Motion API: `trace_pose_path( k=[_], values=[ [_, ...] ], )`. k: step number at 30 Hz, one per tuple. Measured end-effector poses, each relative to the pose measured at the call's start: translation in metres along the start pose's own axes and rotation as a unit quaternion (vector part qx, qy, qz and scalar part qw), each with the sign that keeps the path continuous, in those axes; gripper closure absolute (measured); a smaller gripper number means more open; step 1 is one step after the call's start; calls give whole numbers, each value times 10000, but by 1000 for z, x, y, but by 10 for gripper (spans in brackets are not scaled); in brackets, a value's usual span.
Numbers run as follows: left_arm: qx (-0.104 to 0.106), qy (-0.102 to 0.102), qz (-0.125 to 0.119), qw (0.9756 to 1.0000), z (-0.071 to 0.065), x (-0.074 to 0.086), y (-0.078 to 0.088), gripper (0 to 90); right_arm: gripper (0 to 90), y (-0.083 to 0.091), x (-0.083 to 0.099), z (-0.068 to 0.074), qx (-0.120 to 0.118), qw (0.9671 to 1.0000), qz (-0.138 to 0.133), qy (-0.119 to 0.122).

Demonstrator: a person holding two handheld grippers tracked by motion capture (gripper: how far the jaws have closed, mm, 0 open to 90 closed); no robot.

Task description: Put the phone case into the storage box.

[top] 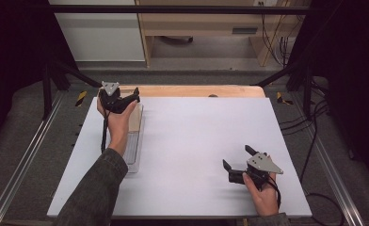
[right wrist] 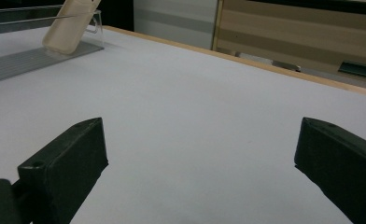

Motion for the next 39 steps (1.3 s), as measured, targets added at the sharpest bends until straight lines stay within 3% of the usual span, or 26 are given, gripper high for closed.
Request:
trace_pose_path(
  k=[19, 23, 35, 39],
  values=[
    [442, -486, 36, 9978, -16, -1, 8, 63, 24, 1, -1, 1, 8, 10000, -14, 15],
    [485, -558, 54, 9972, -16, -1, 9, 63, 24, 1, -1, 1, 11, 10000, -11, 15],
    [440, -1152, 96, 9923, -13, -1, 15, 70, 24, 0, -1, 2, 12, 10000, -1, 42],
    [447, -1199, 127, 9917, -12, 0, 16, 71, 24, 1, -1, 2, 18, 10000, 0, 40]
  ],
)
Point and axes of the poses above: each handheld gripper's, and its own axes: y roughly backward along the jaws, x roughly out of its underside, z roughly to its left, the point moved 5 cm from there along -y, roughly forward along the jaws, and after that the axes turned 5 degrees about -y, right-handed, at the moved point
